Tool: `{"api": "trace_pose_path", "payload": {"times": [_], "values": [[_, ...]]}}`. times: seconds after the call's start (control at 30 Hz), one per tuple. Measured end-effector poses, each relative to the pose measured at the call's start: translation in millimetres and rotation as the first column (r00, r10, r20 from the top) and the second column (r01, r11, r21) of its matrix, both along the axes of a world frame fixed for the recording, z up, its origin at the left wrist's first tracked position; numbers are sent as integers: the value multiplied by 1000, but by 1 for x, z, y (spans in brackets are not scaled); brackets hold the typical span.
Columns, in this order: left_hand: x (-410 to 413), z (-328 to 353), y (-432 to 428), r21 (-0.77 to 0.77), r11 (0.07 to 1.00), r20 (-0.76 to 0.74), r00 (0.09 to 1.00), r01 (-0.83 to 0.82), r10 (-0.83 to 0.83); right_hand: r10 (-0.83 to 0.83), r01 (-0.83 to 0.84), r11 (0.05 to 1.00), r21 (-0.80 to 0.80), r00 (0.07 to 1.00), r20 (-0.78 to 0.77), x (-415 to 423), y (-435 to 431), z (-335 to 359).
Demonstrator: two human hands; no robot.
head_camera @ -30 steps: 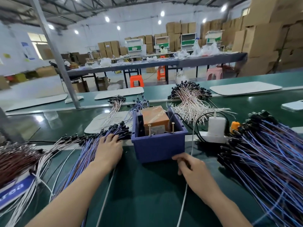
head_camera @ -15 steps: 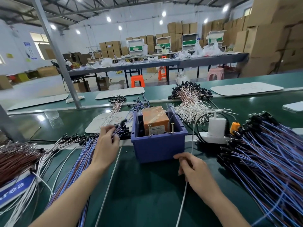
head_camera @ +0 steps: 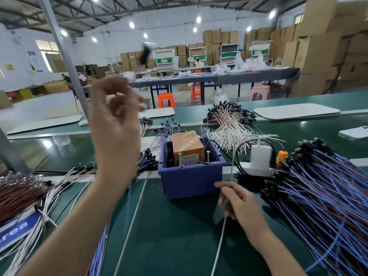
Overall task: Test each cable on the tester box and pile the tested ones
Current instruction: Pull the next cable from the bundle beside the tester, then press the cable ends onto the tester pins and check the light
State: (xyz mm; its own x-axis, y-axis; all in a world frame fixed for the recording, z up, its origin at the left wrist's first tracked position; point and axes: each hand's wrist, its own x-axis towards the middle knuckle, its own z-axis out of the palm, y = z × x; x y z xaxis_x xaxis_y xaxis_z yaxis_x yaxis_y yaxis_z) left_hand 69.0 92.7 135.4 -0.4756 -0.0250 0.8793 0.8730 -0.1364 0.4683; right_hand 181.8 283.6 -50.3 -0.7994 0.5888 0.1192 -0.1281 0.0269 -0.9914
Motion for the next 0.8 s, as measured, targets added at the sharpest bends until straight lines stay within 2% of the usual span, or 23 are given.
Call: {"api": "trace_pose_path", "payload": {"times": [0.07,0.17,0.27,0.33,0.4,0.47,0.53,0.6,0.67,0.8], "values": [[27,-30,17,-139,986,19,996,87,-85,7,-28,975,-222,996,-94,4,7,5],[62,-94,43,-351,921,95,985,169,-145,-7,-166,805,-570,957,-289,10,15,12],[79,-153,66,-586,797,101,989,146,-107,-67,-244,675,-697,920,-387,15,19,14],[82,-176,75,-717,679,167,985,157,-52,-88,-260,622,-739,914,-395,17,22,14],[80,-186,80,-816,561,157,988,137,-13,-75,-263,619,-740,918,-389,18,24,15],[77,-187,77,-861,503,59,997,77,-50,-69,-243,658,-713,923,-378,19,24,16],[69,-185,66,-891,450,-96,993,-54,-72,-93,-201,692,-693,928,-362,20,26,16],[57,-180,50,-891,418,-231,970,-179,-77,-119,-166,693,-702,933,-338,22,30,16],[40,-174,34,-874,418,-300,952,-248,-63,-128,-148,673,-724,942,-311,24,35,16],[6,-161,6,-758,511,-448,893,-405,43,-61,-144,682,-717,966,-252,24,36,13]]}}
